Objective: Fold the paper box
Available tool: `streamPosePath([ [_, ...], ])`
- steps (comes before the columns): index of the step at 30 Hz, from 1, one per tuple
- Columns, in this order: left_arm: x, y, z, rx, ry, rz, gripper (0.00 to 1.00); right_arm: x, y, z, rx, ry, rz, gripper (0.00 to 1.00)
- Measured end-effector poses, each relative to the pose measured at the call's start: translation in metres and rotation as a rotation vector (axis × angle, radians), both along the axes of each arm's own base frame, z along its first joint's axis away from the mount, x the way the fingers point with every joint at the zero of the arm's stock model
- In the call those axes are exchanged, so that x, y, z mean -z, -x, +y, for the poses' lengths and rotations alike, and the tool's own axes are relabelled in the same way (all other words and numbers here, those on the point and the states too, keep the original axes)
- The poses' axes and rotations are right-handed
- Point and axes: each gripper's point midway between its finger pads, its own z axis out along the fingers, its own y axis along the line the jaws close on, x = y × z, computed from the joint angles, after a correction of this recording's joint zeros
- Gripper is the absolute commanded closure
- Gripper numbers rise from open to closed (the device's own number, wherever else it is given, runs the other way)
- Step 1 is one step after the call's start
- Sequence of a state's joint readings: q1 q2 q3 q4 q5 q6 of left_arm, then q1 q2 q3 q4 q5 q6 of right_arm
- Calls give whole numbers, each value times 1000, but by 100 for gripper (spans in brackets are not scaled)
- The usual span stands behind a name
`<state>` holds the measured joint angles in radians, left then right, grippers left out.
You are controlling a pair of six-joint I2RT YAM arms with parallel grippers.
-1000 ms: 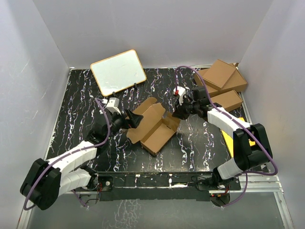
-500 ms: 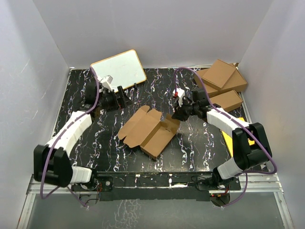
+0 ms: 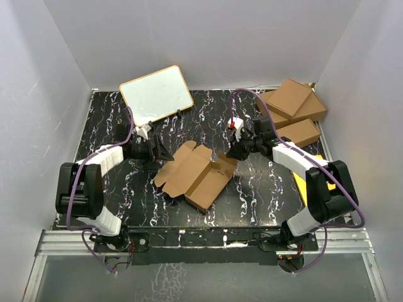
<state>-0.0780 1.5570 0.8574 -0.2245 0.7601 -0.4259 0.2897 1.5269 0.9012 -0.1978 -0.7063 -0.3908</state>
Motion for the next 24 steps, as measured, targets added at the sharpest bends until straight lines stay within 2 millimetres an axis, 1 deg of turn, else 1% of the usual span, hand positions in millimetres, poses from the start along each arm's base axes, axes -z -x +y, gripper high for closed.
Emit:
streamPosePath([
  [6, 18, 17, -12, 43, 103, 76, 23, 0, 0, 0, -3, -3, 1, 92],
  [9, 22, 26, -15, 55, 139, 100, 34, 0, 1, 1, -3, -3, 2, 92],
  [13, 21, 31, -19, 67, 181, 101, 47, 0, 1, 1, -4, -4, 2, 92],
  [15, 21, 34, -21, 73, 194, 102, 56, 0, 1, 1, -5, -5, 2, 92],
  [17, 21, 36, -23, 80, 204, 105, 61, 0, 1, 1, -5, -6, 3, 92],
  [22, 18, 36, -29, 94, 220, 91, 86, -1, 1, 1, -4, -7, 4, 92],
  [24, 17, 36, -30, 96, 224, 91, 93, -1, 1, 1, -4, -7, 5, 92],
])
